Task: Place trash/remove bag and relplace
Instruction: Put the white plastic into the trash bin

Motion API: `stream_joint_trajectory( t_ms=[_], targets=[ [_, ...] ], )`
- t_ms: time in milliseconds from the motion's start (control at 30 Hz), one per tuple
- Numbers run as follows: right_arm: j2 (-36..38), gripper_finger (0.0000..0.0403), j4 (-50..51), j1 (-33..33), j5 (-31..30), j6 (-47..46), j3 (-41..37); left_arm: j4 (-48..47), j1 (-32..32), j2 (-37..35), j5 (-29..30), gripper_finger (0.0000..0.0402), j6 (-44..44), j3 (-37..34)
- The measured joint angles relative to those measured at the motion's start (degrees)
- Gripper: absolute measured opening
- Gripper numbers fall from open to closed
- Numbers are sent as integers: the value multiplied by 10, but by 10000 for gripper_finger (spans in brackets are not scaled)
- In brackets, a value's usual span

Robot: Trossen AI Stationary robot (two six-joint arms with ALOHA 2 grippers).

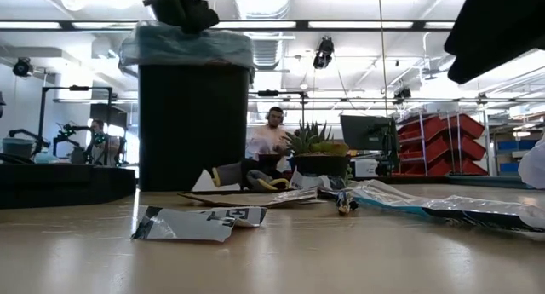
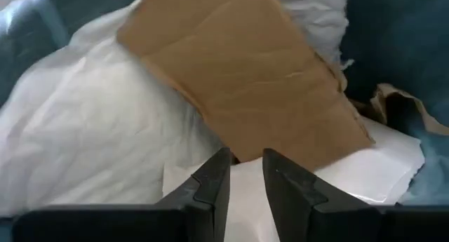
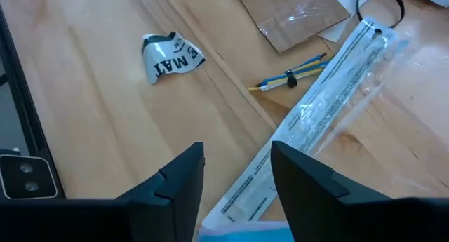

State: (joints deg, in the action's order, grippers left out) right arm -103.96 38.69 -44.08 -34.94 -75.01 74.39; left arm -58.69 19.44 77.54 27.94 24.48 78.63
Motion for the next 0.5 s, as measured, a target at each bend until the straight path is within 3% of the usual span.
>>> stream_joint_trajectory(
  t_ms=[100,333,500],
  targets=[
    [0,151,0,1,5,2,0,6,0,3,41,65,-21,17],
    [0,138,-1,1,5,0,0,6,1,2,215,62,-30,88],
    [0,128,0,1,5,0,0,9,0,-2,237,71,-21,112]
  ],
)
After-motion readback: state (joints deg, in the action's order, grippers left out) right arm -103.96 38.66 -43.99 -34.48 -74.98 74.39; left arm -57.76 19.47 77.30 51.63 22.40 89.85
